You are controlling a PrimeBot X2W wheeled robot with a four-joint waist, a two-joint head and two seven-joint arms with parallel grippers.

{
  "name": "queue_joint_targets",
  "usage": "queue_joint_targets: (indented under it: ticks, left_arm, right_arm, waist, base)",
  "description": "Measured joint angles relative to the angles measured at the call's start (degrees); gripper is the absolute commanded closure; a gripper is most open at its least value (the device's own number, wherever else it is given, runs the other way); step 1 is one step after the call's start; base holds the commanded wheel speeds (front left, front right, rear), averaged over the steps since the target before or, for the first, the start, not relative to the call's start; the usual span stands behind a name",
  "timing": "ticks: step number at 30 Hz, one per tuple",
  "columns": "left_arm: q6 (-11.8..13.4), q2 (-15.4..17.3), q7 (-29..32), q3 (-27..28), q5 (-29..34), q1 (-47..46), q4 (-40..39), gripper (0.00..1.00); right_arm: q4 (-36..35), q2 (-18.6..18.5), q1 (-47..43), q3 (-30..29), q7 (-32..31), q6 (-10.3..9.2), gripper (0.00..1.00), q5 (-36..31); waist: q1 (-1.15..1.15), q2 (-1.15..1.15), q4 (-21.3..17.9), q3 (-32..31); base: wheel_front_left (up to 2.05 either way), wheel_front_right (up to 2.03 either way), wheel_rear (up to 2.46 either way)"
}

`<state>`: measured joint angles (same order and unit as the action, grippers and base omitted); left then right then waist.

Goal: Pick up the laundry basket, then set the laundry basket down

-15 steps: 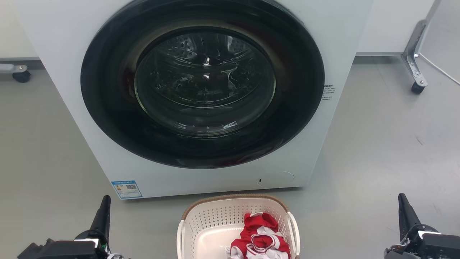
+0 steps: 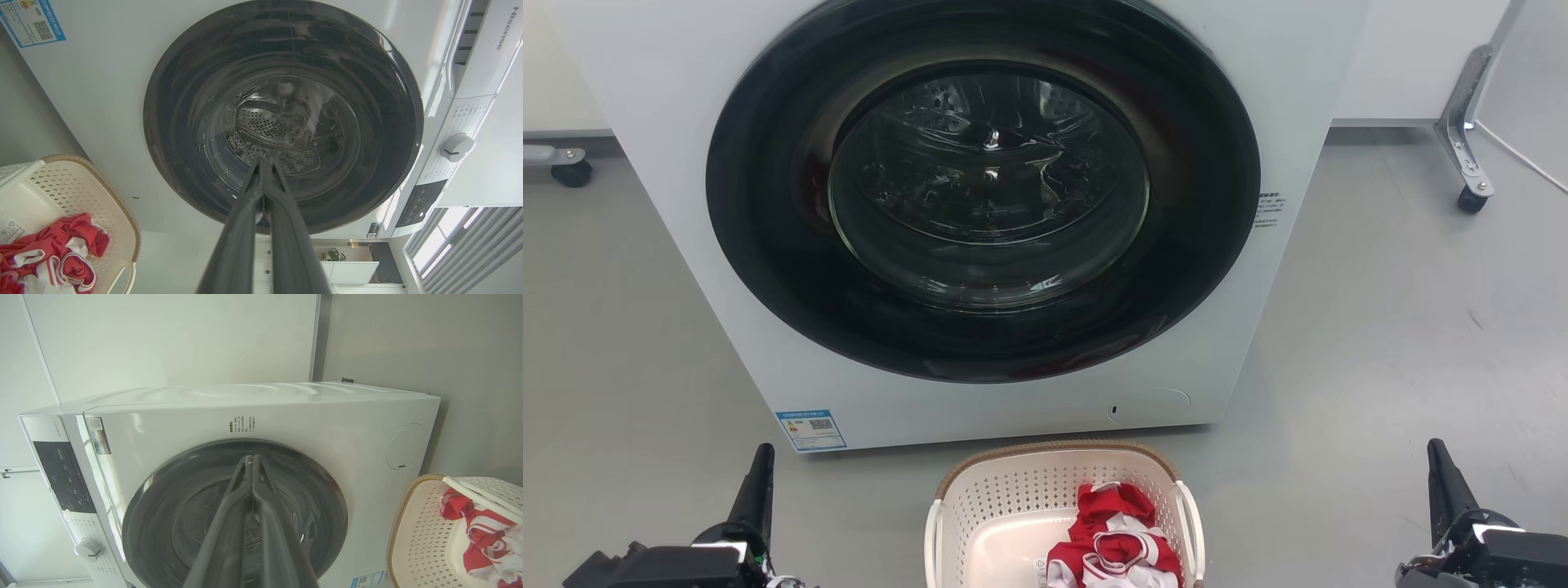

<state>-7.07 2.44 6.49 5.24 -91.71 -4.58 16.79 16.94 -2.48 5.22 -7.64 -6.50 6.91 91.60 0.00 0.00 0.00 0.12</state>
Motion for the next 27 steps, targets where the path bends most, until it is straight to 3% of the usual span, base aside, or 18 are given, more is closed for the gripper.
queue_joint_targets:
  ticks: [27]
  left_arm:
    - [0.0,0.0,0.0,0.0,0.0,0.0,0.0,1.0]
  right_arm:
    - [0.0,0.0,0.0,0.0,0.0,0.0,1.0,0.0]
  waist:
    - [0.0,0.0,0.0,0.0]
  base:
    - [0.0,0.0,0.0]
